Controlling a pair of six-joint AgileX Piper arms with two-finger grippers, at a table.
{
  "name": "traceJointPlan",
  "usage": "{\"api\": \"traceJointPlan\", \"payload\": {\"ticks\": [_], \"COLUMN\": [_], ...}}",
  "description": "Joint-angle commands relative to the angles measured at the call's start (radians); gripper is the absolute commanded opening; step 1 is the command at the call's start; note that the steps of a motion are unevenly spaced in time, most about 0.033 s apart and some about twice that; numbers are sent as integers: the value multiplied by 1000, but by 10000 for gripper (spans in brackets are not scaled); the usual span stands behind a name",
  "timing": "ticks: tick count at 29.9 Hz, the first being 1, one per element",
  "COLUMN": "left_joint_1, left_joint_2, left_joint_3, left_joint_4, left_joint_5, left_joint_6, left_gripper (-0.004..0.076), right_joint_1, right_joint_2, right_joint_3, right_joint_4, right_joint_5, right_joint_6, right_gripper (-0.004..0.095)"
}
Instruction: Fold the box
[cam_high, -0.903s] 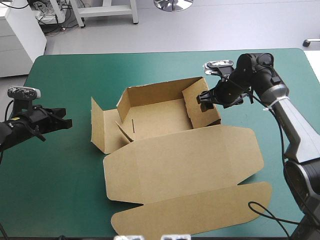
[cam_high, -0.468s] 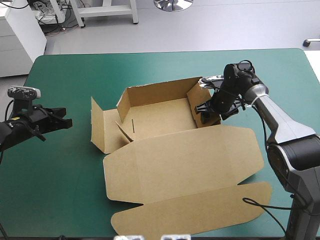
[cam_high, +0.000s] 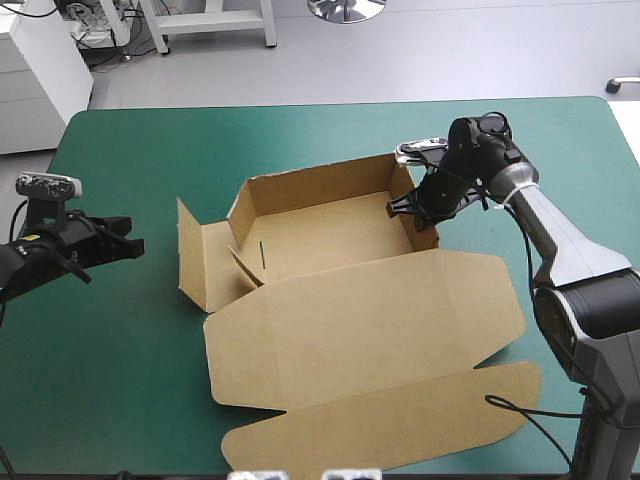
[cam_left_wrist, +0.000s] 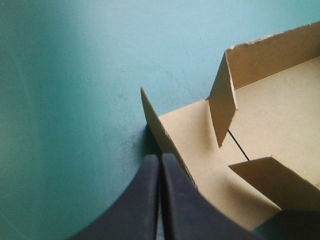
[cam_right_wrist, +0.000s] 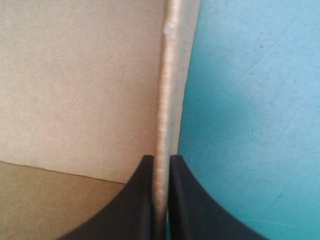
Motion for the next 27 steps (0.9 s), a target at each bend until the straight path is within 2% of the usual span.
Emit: {"api": "traceJointPlan", "payload": {"ticks": [1,16,24,27], "left_joint_1": [-4,-4,-4,-4], "left_joint_2": [-16,-16,-16,-16], "left_joint_3": [-30,-30,-30,-30], "left_joint_4": [-37,-61,-85,-158], "left_joint_5": [-18,-5,-11,-9], "left_joint_6": [0,-10,1,-3], "left_gripper": [-3,-10,-10,-10], "right_joint_1": [-2,-2,-2,-4], "right_joint_2": [-56,-70,-236,-310], "right_joint_3": [-31,-31,-31,-31], "right_joint_4": [55,60,3,-28], "right_joint_5": [26,28,28,28], "right_joint_6": [-47,-77,-77,-73], "right_gripper": [-19,-19,-19,-19]}}
